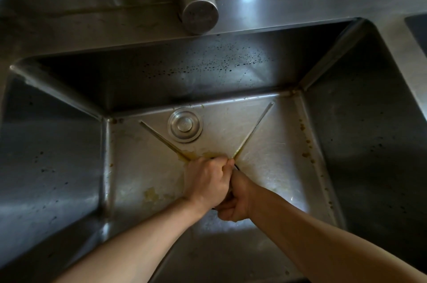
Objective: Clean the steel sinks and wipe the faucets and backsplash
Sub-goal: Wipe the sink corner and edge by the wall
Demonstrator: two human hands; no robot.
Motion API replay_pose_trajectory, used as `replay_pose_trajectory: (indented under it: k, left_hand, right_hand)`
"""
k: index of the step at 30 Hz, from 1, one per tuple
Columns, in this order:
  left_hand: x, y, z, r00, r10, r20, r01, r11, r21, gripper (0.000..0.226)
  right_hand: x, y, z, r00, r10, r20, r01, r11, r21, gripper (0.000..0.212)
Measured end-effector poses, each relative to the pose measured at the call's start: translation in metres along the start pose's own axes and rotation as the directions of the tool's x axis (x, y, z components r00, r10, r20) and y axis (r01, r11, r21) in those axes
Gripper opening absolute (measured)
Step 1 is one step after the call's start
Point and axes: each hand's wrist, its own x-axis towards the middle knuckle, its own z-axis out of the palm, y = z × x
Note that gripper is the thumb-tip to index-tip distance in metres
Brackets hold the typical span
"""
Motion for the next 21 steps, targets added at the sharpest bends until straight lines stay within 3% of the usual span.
replay_pose_trajectory:
  k: [7,10,13,15,17,19,21]
  left_hand:
    - [-0.002,-0.003,0.001,1.0,-0.006,0.019,0.006,1.0,0.008,0.045]
    - [0.0,0.0,0.002,0.964,-0.22,0.152,0.219,0.975,0.025,0.044]
    - [0.004,-0.001,-0.001,0.852,-0.443,0.279,0.455,0.89,0.024,0.033]
    - [0.005,-0.001,-0.012,0.723,-0.576,0.382,0.647,0.758,-0.082,0.031]
    - [0.003,0.003,-0.031,0.58,-0.664,0.471,0.814,0.495,-0.304,0.028]
    - [0.0,0.01,-0.051,0.482,-0.695,0.533,0.856,0.244,-0.456,0.017]
    - [-0.005,0.016,-0.069,0.446,-0.701,0.556,0.847,0.129,-0.516,0.015]
  right_hand:
    - [-0.002,0.002,0.002,0.999,-0.022,-0.048,0.022,1.0,0.014,0.067]
    - [-0.003,0.001,0.001,0.996,-0.061,-0.069,0.063,0.998,0.029,0.074]
    - [-0.011,-0.002,0.0,0.989,-0.118,-0.09,0.124,0.99,0.064,0.055]
    - [-0.022,-0.004,0.0,0.978,-0.163,-0.128,0.172,0.983,0.064,0.045]
    - [-0.04,-0.005,0.001,0.965,-0.247,-0.09,0.25,0.968,0.019,0.044]
    - [-0.057,-0.008,0.0,0.938,-0.338,-0.074,0.336,0.941,-0.035,0.037]
    - [-0.07,-0.009,0.001,0.913,-0.406,-0.033,0.406,0.914,-0.003,0.027]
